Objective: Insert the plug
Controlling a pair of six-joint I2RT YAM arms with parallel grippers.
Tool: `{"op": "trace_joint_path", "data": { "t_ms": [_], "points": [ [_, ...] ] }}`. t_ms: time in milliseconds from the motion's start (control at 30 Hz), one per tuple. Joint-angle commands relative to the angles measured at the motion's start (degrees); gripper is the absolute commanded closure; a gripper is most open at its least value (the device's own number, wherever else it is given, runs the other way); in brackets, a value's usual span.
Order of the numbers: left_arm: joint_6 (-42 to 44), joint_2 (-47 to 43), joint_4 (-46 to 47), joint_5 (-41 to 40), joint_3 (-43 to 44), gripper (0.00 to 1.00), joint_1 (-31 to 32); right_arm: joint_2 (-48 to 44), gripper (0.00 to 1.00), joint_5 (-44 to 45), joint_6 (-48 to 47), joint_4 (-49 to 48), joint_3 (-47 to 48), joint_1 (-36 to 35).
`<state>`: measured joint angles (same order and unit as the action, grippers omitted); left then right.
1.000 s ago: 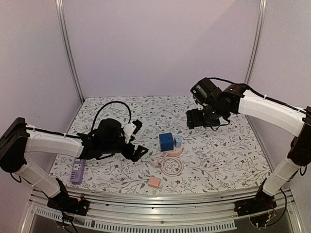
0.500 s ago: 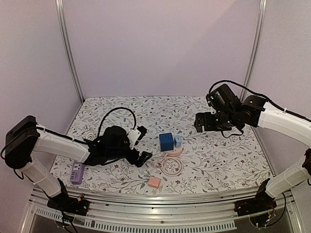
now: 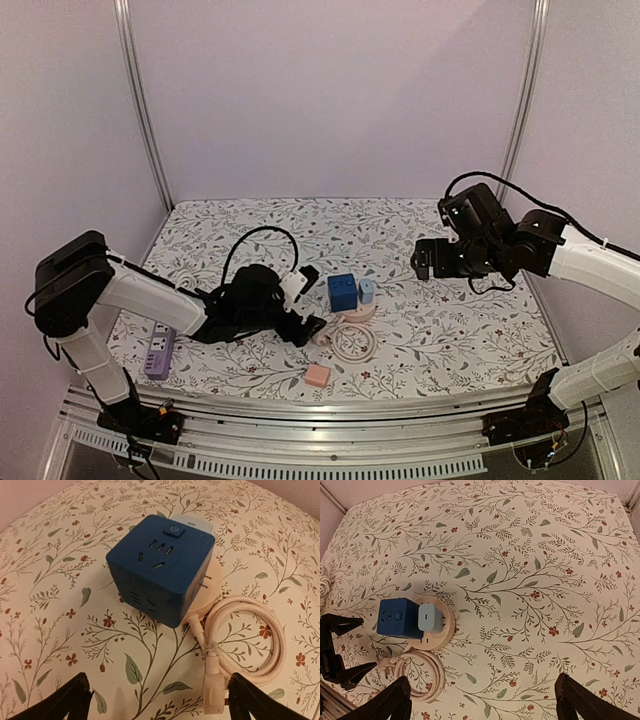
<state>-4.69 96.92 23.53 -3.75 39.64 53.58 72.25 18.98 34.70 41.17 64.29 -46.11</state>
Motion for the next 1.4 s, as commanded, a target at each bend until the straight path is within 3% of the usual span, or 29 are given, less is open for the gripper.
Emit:
{"op": "trace_joint_path", "data": {
  "t_ms": [0, 500, 933, 1167, 1367],
  "points": [
    [0.6, 3.0, 2.8, -1.2, 2.5, 0.06, 1.0, -2.4, 0.01, 0.9, 0.4, -0.6, -1.7, 0.3],
    [2.1, 11.0, 0.3, -2.0, 13.5, 0.13, 1.9, -7.1, 0.01, 0.5, -0.3, -0.8, -4.9, 0.4],
    [2.7, 21.7, -3.1, -3.3, 28.2, 0.33, 2.0, -7.4, 0.01, 0.3, -0.7, -1.9, -6.2, 0.8],
    [4.6, 24.8, -12.6, -3.8, 40.5, 0.35, -0.8, -8.4, 0.01, 0.2, -0.8, -1.9, -7.1, 0.9],
    [5.9, 23.4, -14.2, -2.7, 41.0, 0.30, -1.4, -9.5, 0.01, 0.1, -0.7, -1.9, -7.7, 1.3]
  ]
}}
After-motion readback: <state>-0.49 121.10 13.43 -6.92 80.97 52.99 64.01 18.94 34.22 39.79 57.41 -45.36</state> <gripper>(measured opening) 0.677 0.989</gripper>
